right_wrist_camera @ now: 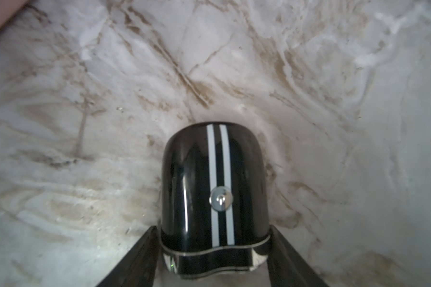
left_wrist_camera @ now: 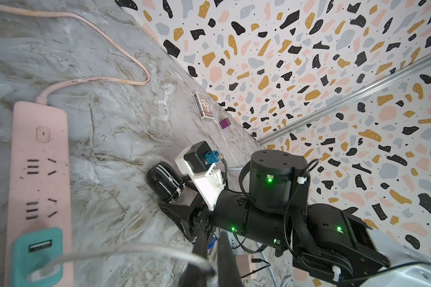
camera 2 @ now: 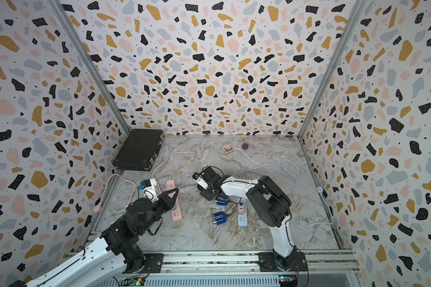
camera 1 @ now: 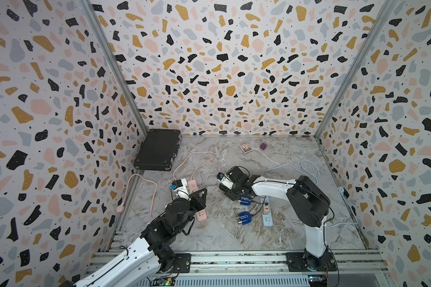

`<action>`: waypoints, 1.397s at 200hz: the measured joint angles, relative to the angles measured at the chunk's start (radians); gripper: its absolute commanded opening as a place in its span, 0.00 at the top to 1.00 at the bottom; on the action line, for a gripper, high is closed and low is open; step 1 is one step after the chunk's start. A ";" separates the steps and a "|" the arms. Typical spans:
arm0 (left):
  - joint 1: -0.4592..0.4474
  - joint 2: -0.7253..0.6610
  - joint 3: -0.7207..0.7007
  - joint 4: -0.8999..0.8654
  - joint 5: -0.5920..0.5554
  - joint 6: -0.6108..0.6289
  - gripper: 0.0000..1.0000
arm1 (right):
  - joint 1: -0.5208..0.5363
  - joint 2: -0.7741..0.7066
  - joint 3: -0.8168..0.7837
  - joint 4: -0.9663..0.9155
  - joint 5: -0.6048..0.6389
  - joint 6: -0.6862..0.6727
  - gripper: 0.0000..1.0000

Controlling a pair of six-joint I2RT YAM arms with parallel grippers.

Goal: Unplug the electric shaver
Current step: Place the electric shaver at the center of the board, then move the socket to the center of the board.

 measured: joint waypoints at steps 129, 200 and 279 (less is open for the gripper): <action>0.000 0.290 0.013 0.089 0.202 0.026 0.60 | -0.002 -0.491 -0.233 -0.037 0.084 0.085 0.21; 0.000 0.187 0.097 -0.053 0.312 0.103 0.33 | -0.003 -0.470 -0.223 -0.124 0.055 0.139 0.24; 0.030 0.145 0.605 -0.463 0.064 0.481 0.00 | 0.169 -0.343 0.059 -0.308 0.051 0.271 0.30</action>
